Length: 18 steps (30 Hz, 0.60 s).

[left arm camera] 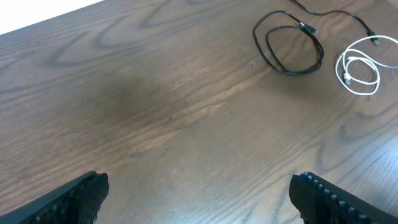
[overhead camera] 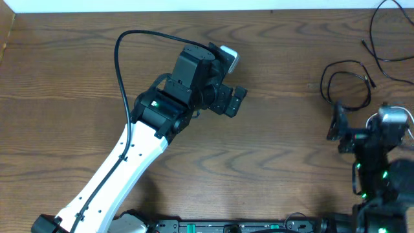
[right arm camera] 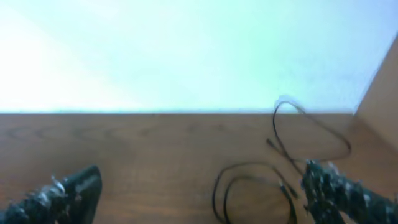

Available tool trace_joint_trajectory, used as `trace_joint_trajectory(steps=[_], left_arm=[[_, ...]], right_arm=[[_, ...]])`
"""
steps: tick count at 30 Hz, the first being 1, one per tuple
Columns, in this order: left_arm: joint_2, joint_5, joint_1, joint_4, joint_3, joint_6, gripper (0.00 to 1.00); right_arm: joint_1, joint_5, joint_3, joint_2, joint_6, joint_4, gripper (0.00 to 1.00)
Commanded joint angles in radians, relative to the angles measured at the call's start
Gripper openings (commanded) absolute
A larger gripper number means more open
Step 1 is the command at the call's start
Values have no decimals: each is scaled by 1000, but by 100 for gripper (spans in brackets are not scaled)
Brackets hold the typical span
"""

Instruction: Untangle cables

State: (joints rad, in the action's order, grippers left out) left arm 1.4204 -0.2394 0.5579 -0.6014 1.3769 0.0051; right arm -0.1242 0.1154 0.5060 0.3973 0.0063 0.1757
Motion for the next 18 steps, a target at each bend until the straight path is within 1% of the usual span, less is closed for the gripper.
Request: trace_joint_trajectory(steps=[1,5,11,18], left_arm=[[5,-11,-3,0,15,17,98],[5,-11,-3,0,15,17,98],[5,-11,-3,0,15,17,98],[5,-11,-3,0,15,17,98]], right_arm=[[20,-5,-151,-119,-11,-73,99],[33,-5,-261,-211,-11,-130,99],[55,-5,-377,-320,-11,-151,99],[71,-5,-481,-393,-11,-184,99]])
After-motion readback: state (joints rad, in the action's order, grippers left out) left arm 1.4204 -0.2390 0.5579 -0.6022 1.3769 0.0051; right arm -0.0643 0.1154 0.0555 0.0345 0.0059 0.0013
